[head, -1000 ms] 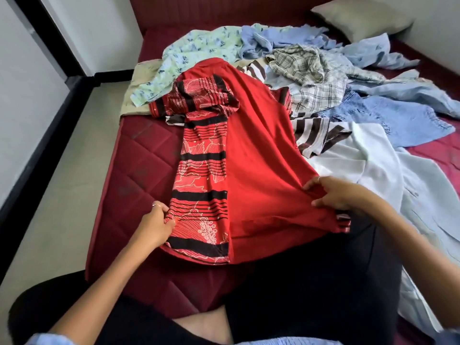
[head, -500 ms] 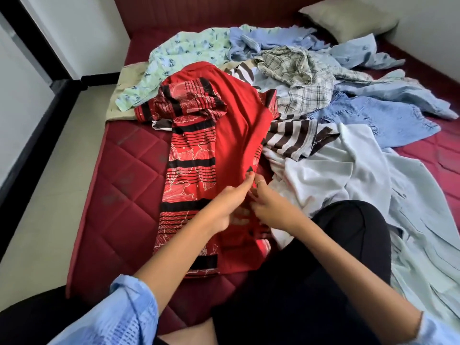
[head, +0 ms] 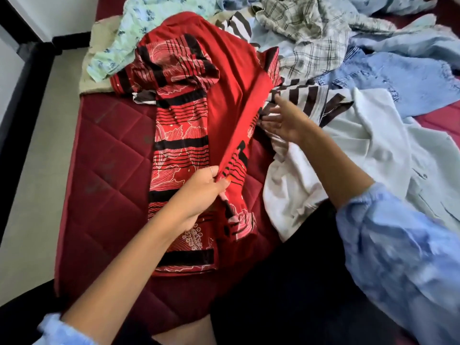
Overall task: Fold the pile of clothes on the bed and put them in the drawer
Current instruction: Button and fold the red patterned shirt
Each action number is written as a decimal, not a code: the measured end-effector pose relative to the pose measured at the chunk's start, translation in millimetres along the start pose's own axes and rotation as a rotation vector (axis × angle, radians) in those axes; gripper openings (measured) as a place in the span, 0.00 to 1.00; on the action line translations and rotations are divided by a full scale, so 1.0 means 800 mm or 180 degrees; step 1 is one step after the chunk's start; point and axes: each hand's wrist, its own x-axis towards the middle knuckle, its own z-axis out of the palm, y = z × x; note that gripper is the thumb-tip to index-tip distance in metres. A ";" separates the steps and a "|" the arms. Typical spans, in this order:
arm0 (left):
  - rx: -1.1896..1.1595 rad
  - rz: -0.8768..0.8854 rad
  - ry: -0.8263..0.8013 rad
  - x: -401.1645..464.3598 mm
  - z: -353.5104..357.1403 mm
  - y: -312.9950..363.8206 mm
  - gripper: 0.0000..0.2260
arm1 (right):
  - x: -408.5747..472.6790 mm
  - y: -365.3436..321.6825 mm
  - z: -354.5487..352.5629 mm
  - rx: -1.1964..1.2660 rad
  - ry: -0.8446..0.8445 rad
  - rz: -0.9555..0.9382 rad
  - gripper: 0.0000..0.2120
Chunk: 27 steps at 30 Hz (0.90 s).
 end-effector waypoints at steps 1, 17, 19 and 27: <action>-0.0004 0.0023 -0.0093 -0.003 -0.004 0.003 0.10 | 0.023 -0.004 0.003 0.0116 0.0003 0.0056 0.19; -0.1109 -0.0077 -0.1475 -0.004 -0.124 -0.048 0.15 | 0.257 -0.076 0.033 0.1069 0.1265 -0.0498 0.15; -0.1195 -0.0111 -0.1539 -0.003 -0.132 -0.059 0.15 | 0.230 -0.098 0.048 0.0609 0.1492 -0.0676 0.09; -0.1752 -0.0493 -0.1414 -0.006 -0.140 -0.114 0.16 | 0.187 -0.187 0.208 -0.1523 0.0912 -0.2733 0.11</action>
